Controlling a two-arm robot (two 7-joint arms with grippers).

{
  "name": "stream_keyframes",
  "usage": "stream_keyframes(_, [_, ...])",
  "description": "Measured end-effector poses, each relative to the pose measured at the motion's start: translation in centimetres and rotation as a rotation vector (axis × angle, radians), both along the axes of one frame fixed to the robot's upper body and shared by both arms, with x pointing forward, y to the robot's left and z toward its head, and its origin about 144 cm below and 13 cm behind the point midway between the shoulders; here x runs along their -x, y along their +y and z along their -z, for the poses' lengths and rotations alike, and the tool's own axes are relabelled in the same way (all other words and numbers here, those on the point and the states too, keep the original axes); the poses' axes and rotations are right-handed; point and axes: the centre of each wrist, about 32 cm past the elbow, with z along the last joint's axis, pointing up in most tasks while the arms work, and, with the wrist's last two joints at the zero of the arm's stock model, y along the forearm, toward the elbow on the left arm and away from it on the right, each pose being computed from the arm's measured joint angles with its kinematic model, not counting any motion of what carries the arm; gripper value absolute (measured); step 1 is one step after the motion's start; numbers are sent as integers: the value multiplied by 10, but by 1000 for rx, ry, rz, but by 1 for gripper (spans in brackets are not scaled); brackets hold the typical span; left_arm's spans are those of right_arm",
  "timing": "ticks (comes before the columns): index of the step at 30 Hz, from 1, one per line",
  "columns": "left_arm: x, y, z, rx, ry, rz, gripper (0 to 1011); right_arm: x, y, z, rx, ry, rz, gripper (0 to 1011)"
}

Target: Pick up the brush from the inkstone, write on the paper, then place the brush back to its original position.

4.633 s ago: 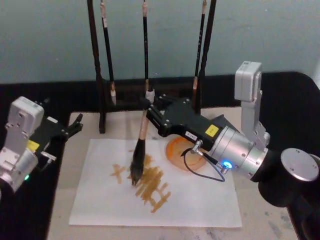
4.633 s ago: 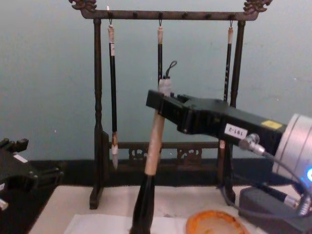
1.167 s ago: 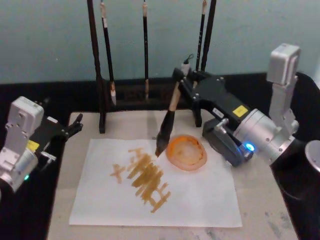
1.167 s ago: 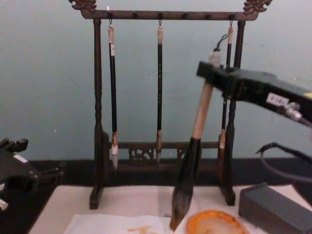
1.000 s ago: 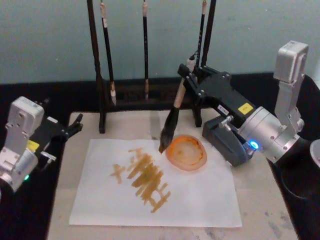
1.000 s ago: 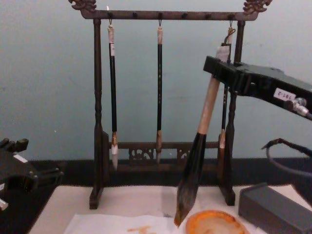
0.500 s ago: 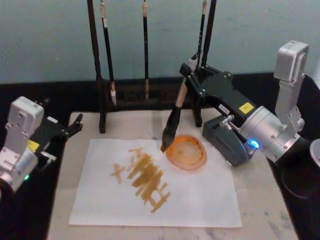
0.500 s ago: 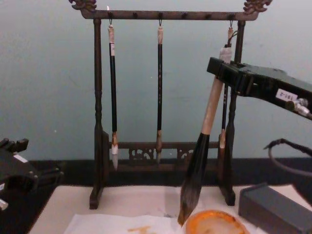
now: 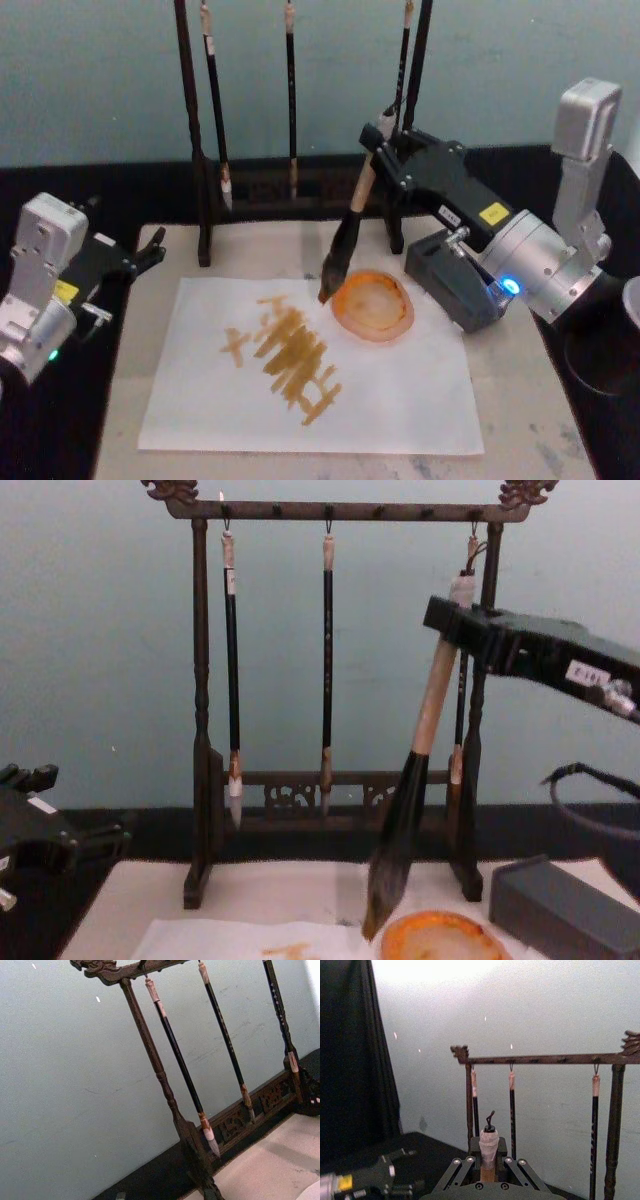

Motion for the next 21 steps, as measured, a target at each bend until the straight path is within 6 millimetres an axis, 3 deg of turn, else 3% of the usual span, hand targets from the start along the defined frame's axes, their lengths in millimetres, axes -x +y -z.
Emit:
stream_keyframes(10, [0, 0, 0, 0, 0, 0, 1010, 10, -12, -17, -207, 124, 13, 175])
stream_keyframes(21, [0, 0, 0, 0, 0, 0, 1010, 18, -61, -12, -539, 357, 122, 175])
